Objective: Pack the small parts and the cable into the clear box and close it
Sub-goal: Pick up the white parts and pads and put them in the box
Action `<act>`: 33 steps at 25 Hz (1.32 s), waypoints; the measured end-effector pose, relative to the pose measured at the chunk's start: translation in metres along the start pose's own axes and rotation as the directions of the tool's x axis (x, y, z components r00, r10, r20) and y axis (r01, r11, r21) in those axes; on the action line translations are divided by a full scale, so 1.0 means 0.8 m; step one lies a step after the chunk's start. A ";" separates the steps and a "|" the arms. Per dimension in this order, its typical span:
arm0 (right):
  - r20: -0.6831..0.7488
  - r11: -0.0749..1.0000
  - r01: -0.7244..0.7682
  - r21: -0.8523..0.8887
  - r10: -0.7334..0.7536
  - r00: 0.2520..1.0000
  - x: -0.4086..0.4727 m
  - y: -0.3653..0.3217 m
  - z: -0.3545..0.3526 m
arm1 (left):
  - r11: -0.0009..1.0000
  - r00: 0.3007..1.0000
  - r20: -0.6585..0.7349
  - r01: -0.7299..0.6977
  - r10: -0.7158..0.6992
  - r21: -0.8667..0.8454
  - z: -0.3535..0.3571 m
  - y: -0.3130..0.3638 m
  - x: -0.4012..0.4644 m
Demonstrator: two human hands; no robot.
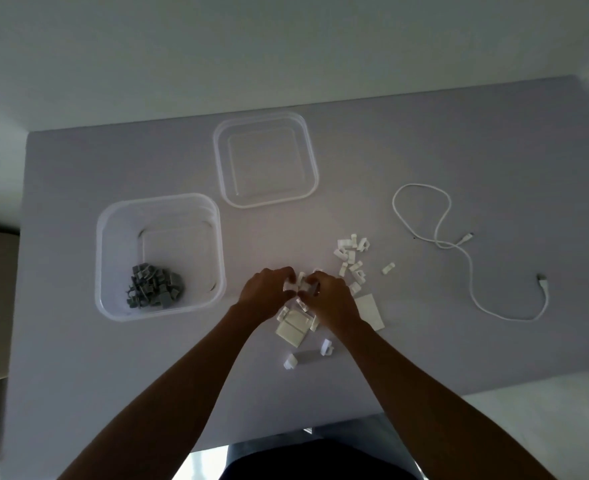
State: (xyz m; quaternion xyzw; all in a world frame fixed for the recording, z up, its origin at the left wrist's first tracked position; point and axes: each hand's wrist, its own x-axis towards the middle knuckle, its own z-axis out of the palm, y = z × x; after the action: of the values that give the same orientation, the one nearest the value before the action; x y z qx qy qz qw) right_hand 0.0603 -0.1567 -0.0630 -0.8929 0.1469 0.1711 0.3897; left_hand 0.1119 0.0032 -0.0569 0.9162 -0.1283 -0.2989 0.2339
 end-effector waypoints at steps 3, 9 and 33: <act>-0.010 0.925 -0.134 0.355 0.147 0.989 -0.002 0.003 -0.013 | 0.990 0.999 0.016 0.053 -0.051 -0.131 0.001 -0.001 0.000; 0.352 0.217 -0.424 0.879 0.303 0.885 -0.022 0.008 -0.034 | 0.252 0.884 0.448 0.467 -0.133 -0.847 -0.022 0.006 -0.019; 0.304 0.020 -0.311 0.950 0.170 0.937 -0.048 -0.020 -0.066 | 0.010 0.911 0.413 0.413 0.010 -0.911 -0.070 0.027 -0.046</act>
State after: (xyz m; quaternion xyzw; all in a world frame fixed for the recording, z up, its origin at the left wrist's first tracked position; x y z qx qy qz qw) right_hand 0.0423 -0.1811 -0.0029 -0.3377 0.3515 0.1344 0.8627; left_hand 0.1147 0.0182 0.0122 0.4474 0.2139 -0.4703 0.7300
